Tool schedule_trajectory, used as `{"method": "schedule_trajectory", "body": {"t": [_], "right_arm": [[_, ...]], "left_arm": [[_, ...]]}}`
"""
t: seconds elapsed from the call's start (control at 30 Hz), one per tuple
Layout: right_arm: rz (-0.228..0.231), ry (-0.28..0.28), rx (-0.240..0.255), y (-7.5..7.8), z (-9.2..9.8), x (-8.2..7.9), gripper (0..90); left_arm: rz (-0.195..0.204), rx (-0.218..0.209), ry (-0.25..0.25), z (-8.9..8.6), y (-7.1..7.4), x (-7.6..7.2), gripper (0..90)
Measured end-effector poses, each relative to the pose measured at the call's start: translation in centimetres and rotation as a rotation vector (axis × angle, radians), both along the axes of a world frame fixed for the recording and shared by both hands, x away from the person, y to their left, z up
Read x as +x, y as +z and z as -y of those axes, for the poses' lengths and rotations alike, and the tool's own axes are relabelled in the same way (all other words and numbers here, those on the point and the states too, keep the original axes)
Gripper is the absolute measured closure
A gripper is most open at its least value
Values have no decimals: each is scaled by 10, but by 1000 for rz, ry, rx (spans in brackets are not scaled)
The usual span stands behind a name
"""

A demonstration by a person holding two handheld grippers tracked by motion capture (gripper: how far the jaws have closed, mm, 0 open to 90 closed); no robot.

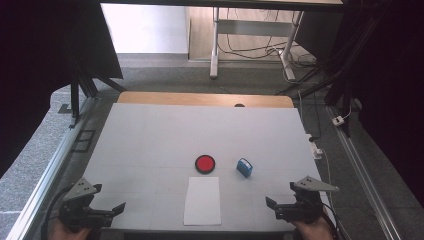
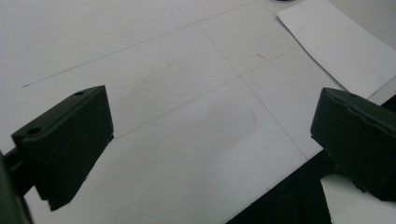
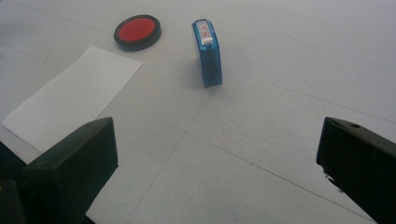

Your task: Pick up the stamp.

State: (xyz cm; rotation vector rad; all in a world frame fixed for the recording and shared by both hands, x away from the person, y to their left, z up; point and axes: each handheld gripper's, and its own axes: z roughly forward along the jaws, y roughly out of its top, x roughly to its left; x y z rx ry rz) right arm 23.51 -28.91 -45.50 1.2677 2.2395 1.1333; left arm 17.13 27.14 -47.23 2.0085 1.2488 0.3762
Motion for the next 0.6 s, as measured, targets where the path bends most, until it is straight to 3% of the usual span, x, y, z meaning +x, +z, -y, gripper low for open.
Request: {"method": "schedule_trajectory", "body": {"t": [0.6], "right_arm": [[-24, 27, -32, -2, -4, 2, 0]], "left_arm": [[-12, -4, -9, 0, -1, 2, 0]]}}
